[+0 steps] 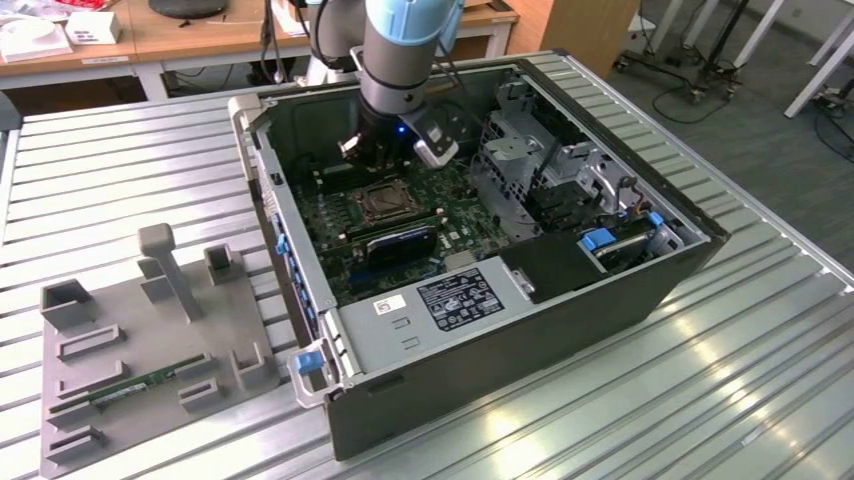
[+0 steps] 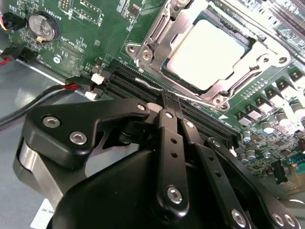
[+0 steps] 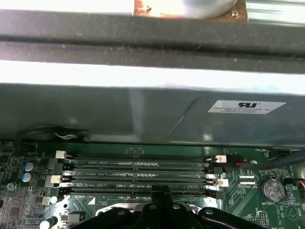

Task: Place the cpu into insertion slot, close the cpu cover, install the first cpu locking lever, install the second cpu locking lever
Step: 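Install the first cpu locking lever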

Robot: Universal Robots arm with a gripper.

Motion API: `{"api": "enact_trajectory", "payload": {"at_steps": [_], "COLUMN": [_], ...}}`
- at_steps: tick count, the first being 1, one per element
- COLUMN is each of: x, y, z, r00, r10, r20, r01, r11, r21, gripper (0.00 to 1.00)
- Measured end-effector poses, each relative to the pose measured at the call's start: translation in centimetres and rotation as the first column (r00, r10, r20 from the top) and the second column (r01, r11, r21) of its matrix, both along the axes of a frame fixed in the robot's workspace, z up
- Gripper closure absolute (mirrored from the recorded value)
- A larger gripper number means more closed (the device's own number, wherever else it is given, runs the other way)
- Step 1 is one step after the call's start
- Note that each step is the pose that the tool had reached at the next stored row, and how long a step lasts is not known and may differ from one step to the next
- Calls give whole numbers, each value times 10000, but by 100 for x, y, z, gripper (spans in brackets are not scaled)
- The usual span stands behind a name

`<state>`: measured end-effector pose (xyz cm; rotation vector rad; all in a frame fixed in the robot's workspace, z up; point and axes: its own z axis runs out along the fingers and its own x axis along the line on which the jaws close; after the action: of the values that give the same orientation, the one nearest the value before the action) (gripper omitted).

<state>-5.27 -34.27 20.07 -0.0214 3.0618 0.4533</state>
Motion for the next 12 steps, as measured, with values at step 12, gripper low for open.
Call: {"api": "enact_trajectory", "payload": {"at_steps": [12], "x": [0], "y": [13], "z": [-53], "r00": [10000], "r10": [0], "r20": [0], "r01": [0], "r11": [9996], "r21": [-285], "gripper": [89]}}
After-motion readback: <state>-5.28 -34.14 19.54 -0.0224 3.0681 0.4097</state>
